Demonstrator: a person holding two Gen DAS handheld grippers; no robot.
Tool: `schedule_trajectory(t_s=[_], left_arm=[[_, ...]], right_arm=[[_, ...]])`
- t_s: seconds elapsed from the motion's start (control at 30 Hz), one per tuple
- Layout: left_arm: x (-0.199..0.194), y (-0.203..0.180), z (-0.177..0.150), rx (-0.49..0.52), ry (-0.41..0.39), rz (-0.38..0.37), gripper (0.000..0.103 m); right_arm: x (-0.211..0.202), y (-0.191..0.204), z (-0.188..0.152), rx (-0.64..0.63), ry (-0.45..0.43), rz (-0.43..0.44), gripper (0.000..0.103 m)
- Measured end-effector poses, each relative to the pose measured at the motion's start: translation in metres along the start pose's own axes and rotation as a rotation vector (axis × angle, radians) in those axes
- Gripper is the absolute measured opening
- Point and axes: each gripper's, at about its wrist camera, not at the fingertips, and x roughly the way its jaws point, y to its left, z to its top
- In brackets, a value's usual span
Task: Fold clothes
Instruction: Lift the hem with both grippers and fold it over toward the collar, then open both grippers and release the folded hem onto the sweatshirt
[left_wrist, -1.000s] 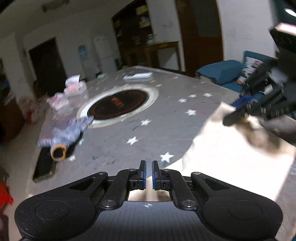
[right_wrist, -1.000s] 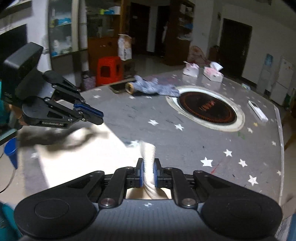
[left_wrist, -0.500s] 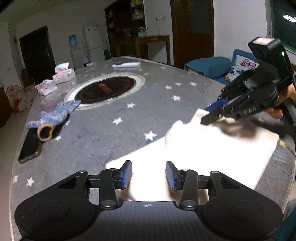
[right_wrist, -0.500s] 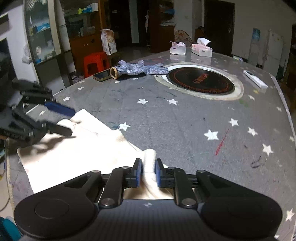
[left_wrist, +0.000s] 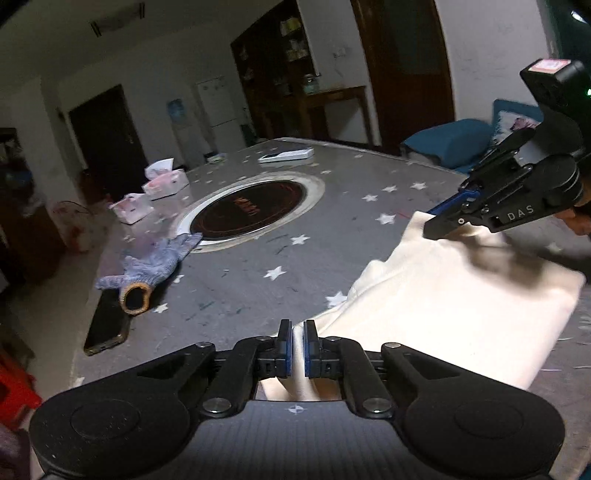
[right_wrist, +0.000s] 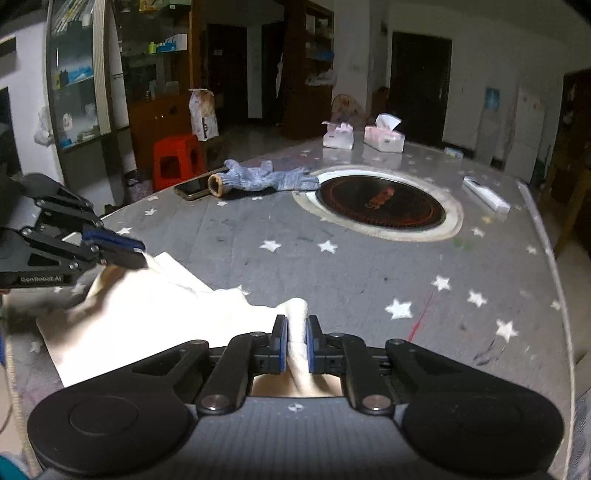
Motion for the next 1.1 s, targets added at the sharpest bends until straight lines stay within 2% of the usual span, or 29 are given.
schedule_trajectory(t_s=[0.1,0.13,0.17,0.23,0.3,0.37,0.47,0.6,0.77,0.97,1.1], left_arm=[[0.013,-0.002,-0.002,0.002,0.037,0.012,0.007],[0.018,-0.003,-0.003,0.003,0.05,0.016,0.01],[0.022,-0.004,-0.004,0.003,0.062,0.021,0.012],[0.028,-0.004,-0.004,-0.005,0.077,0.025,0.013],[0.023,-0.001,0.003,-0.04,0.061,0.017,0.013],[0.015,0.0,0.013,-0.077,0.02,-0.029,0.013],[0.012,-0.006,0.025,-0.139,-0.021,-0.152,0.013],[0.035,-0.021,0.033,-0.141,0.006,-0.223,0.012],[0.046,-0.023,0.032,-0.147,0.03,-0.214,0.012],[0.057,-0.024,0.03,-0.154,0.053,-0.199,0.012],[0.064,-0.025,0.03,-0.156,0.068,-0.19,0.012]], right_arm=[[0.018,-0.001,-0.005,0.013,0.041,-0.015,0.01],[0.025,-0.002,-0.008,0.019,0.058,-0.017,0.011],[0.026,-0.003,-0.009,0.026,0.062,-0.02,0.012],[0.024,-0.005,-0.009,0.041,0.054,-0.028,0.02],[0.017,-0.007,-0.008,0.047,0.043,-0.033,0.02],[0.008,-0.006,-0.006,0.048,0.03,-0.033,0.02],[-0.002,-0.001,-0.006,0.038,0.017,-0.003,0.02],[0.005,0.008,-0.007,0.019,0.037,0.026,0.019],[0.02,0.005,-0.013,0.043,0.061,0.031,0.019],[-0.009,0.0,-0.013,0.05,0.029,0.022,0.019],[-0.029,0.01,-0.025,0.012,0.037,0.042,0.019]])
